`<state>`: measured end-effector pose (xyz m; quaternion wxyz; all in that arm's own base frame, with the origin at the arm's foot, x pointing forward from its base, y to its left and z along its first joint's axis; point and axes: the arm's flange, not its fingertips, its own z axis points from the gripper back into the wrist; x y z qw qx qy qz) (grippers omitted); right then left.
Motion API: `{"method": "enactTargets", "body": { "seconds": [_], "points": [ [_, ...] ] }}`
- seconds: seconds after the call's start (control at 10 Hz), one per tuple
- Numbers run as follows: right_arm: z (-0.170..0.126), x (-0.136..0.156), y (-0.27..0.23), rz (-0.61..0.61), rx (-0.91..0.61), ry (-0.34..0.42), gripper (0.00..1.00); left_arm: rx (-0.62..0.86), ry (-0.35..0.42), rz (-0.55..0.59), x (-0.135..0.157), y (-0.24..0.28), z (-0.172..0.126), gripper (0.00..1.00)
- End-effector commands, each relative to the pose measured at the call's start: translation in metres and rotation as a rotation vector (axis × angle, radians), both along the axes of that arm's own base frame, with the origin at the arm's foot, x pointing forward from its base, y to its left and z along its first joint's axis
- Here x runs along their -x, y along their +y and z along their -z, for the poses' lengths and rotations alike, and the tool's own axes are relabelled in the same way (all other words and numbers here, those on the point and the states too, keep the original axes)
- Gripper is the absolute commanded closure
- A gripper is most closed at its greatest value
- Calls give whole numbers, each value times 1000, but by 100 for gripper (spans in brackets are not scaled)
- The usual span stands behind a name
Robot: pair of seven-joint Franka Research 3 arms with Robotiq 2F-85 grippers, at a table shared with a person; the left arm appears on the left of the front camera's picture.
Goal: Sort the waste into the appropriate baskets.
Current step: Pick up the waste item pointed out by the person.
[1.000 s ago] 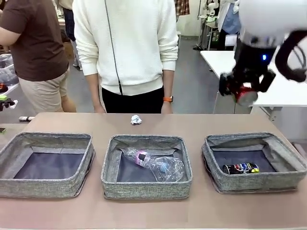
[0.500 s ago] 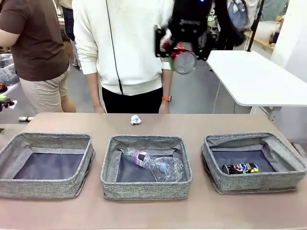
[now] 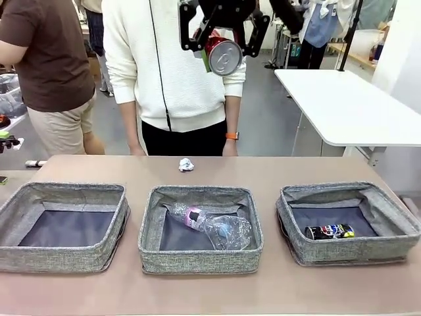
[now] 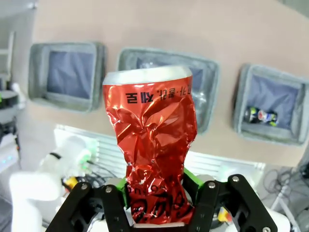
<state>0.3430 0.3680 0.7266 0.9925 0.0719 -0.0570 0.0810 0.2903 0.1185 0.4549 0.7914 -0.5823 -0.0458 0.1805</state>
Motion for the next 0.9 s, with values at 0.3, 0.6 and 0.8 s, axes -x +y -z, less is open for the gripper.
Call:
{"method": "enactTargets", "body": {
  "seconds": [0.3,0.6,0.8],
  "points": [
    [-37,0,9,180,6,28,74,23,-2,-7,1,-3,-4,0],
    [-46,-3,6,211,-1,-10,74,23,-2,-7,1,-3,-4,0],
    [-46,-3,4,222,28,-6,74,23,-2,-7,1,-3,-4,0]
  ]
}}
